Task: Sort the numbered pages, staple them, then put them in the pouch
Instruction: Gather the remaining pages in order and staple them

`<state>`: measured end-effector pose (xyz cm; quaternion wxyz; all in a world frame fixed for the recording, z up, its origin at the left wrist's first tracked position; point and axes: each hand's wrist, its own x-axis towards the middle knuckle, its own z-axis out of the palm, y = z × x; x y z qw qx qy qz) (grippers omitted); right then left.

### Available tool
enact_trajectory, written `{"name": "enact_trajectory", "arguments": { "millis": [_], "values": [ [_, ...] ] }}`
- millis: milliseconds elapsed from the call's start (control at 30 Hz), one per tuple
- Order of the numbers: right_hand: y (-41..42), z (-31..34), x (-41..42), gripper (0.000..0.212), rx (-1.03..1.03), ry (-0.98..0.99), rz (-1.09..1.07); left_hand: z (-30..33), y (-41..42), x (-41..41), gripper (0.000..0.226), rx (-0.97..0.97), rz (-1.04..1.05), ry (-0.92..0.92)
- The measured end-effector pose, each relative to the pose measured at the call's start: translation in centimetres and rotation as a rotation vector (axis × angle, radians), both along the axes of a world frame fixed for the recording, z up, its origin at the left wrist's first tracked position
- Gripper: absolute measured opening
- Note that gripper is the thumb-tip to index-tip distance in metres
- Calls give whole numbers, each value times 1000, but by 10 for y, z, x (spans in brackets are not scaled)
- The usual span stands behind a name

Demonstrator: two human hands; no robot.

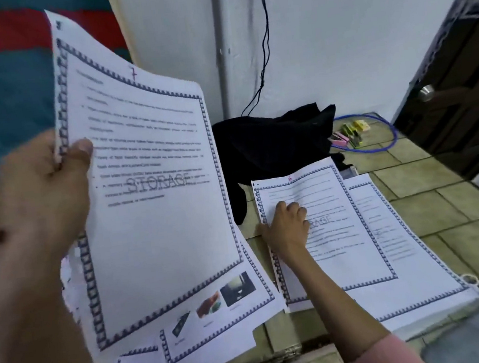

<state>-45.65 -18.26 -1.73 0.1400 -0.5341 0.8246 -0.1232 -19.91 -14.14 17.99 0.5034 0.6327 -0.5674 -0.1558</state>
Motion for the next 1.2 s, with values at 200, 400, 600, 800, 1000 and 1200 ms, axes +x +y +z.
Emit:
{"name": "enact_trajectory", "arguments": {
  "millis": [200, 400, 600, 800, 1000, 1200],
  "values": [
    [-1, 11, -15, 20, -106, -247, 35, -83, -15, -30, 23, 408, -156, 173],
    [-1, 51, -36, 22, -286, -487, -19, -156, -21, -39, 29, 696, -186, 510],
    [12, 68, 21, 18, -38, -629, 146, -184, -22, -42, 32, 778, -187, 627],
    [28, 44, 75, 11, 122, -779, 264, -181, -22, -49, 30, 734, -208, 736],
    [28, 32, 50, 23, 104, -874, 190, -181, -13, -56, 35, 701, -265, 551],
    [22, 36, -43, 59, -126, -572, 42, -163, -17, -62, 28, 662, -394, 745]
  ]
}}
